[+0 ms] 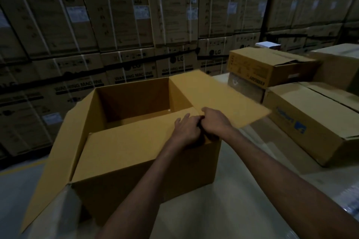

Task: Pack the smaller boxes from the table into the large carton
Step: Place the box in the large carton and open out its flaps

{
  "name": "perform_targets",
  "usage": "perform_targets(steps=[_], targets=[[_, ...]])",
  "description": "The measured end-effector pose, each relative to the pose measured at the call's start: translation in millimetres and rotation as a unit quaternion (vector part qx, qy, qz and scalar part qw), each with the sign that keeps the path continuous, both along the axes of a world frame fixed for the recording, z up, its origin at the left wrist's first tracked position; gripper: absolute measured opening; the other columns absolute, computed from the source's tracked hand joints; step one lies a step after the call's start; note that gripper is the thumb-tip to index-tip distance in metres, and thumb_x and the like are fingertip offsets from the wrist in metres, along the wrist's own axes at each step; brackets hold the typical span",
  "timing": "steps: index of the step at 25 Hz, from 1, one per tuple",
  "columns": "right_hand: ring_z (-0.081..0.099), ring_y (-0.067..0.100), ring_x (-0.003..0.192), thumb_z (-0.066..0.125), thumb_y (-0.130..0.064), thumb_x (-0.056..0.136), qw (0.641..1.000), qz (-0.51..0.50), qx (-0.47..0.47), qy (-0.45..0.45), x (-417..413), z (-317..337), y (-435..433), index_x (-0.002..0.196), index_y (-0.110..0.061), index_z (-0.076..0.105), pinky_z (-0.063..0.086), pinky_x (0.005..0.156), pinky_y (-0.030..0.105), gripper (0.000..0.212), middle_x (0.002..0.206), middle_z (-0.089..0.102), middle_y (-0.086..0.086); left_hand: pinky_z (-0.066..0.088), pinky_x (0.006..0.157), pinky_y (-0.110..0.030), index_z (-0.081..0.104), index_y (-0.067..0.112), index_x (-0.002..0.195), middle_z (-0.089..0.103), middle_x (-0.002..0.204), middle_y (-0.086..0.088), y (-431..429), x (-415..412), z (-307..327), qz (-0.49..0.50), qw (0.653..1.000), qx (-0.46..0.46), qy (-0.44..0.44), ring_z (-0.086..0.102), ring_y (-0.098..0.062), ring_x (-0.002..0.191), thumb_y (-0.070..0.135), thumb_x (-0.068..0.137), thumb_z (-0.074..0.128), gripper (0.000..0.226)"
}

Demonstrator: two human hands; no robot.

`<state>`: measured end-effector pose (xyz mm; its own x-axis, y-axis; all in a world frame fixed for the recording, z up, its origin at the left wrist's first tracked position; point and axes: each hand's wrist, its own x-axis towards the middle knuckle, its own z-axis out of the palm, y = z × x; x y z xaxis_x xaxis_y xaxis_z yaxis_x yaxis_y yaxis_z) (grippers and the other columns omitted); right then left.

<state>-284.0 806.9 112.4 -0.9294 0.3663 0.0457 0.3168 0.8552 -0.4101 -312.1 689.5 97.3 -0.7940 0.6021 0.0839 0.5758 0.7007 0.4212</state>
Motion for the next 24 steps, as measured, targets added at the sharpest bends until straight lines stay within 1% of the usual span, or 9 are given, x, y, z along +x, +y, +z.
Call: perform_targets(steps=[4, 7, 10, 12, 14, 17, 21, 22, 24], targets=[[0.059, 0.032, 0.122, 0.051, -0.021, 0.1, 0.999, 0.001, -0.05, 0.011, -11.6, -13.1, -4.2, 0.143, -0.015, 0.053, 0.05, 0.096, 0.04, 0.043, 0.139, 0.06, 0.013, 0.037, 0.111, -0.045, 0.05, 0.027, 0.148, 0.057, 0.143, -0.006, -30.9, -10.8, -1.8, 0.035, 0.999, 0.036, 0.005, 0.049, -0.026, 0.133, 0.028, 0.107, 0.04, 0.042], [0.053, 0.026, 0.13, 0.046, -0.03, 0.105, 0.994, 0.076, -0.032, 0.065, -33.2, -9.1, -17.0, 0.146, -0.023, 0.051, 0.046, 0.101, 0.041, 0.042, 0.147, 0.054, 0.007, 0.044, 0.106, -0.045, 0.048, 0.027, 0.148, 0.057, 0.144, -0.001, -73.5, -32.5, 5.8, 0.113, 0.991, 0.069, 0.014, 0.054, -0.024, 0.129, 0.041, 0.109, 0.033, 0.043], [0.04, 0.027, 0.145, 0.037, -0.038, 0.109, 0.979, 0.203, 0.013, -0.021, -62.1, -0.4, -41.6, 0.153, -0.024, 0.043, 0.035, 0.114, 0.045, 0.046, 0.156, 0.045, 0.007, 0.034, 0.111, -0.052, 0.046, 0.023, 0.148, 0.056, 0.144, -0.005, -117.3, -62.6, 10.6, 0.204, 0.978, -0.033, 0.024, 0.051, -0.027, 0.133, 0.046, 0.109, 0.028, 0.048], [0.05, 0.026, 0.134, 0.034, -0.042, 0.11, 0.972, 0.224, 0.015, -0.065, -74.5, 3.0, -54.4, 0.147, -0.021, 0.049, 0.039, 0.108, 0.044, 0.045, 0.146, 0.055, 0.008, 0.025, 0.115, -0.058, 0.048, 0.023, 0.145, 0.058, 0.14, -0.006, -138.2, -73.0, 12.7, 0.238, 0.967, -0.093, -0.013, 0.052, -0.029, 0.132, 0.047, 0.109, 0.026, 0.049], [0.059, 0.023, 0.115, 0.034, -0.042, 0.11, 0.974, 0.218, 0.018, -0.053, -78.0, 11.5, -60.0, 0.134, -0.02, 0.058, 0.045, 0.099, 0.042, 0.041, 0.125, 0.064, 0.006, 0.031, 0.114, -0.058, 0.053, 0.022, 0.138, 0.062, 0.133, -0.006, -153.2, -72.2, 17.6, 0.231, 0.968, -0.092, -0.017, 0.056, -0.027, 0.125, 0.045, 0.109, 0.028, 0.045], [0.059, 0.02, 0.1, 0.035, -0.042, 0.109, 0.976, 0.205, 0.07, 0.025, -69.7, 41.1, -59.8, 0.116, -0.02, 0.063, 0.048, 0.096, 0.047, 0.036, 0.104, 0.063, -0.001, 0.045, 0.102, -0.053, 0.06, 0.024, 0.13, 0.065, 0.125, -0.002, -163.3, -61.3, 37.9, 0.197, 0.976, -0.047, 0.08, 0.06, -0.023, 0.112, 0.041, 0.107, 0.038, 0.036], [0.059, 0.022, 0.094, 0.037, -0.039, 0.108, 0.967, 0.163, 0.129, 0.144, -42.4, 103.4, -68.9, 0.107, -0.02, 0.063, 0.049, 0.086, 0.042, 0.032, 0.094, 0.059, -0.001, 0.048, 0.094, -0.048, 0.066, 0.028, 0.123, 0.065, 0.118, 0.002, -169.1, -31.7, 96.9, 0.18, 0.961, -0.017, 0.211, 0.06, -0.024, 0.109, 0.044, 0.104, 0.044, 0.033], [0.06, 0.023, 0.092, 0.04, -0.038, 0.107, 0.967, 0.154, 0.133, 0.153, -34.2, 119.0, -72.6, 0.1, -0.019, 0.064, 0.049, 0.08, 0.039, 0.032, 0.088, 0.059, -0.002, 0.049, 0.089, -0.045, 0.067, 0.027, 0.12, 0.067, 0.114, 0.001, -172.5, -21.7, 113.8, 0.179, 0.956, -0.014, 0.233, 0.061, -0.023, 0.105, 0.044, 0.103, 0.045, 0.033], [0.064, 0.024, 0.085, 0.044, -0.036, 0.106, 0.975, 0.157, 0.111, 0.115, -13.5, 148.4, -77.0, 0.088, -0.014, 0.068, 0.052, 0.076, 0.039, 0.037, 0.078, 0.059, -0.001, 0.047, 0.068, -0.033, 0.07, 0.022, 0.11, 0.07, 0.098, 0.0, -181.3, 0.2, 147.7, 0.182, 0.953, -0.017, 0.243, 0.062, -0.018, 0.085, 0.046, 0.103, 0.047, 0.033]])
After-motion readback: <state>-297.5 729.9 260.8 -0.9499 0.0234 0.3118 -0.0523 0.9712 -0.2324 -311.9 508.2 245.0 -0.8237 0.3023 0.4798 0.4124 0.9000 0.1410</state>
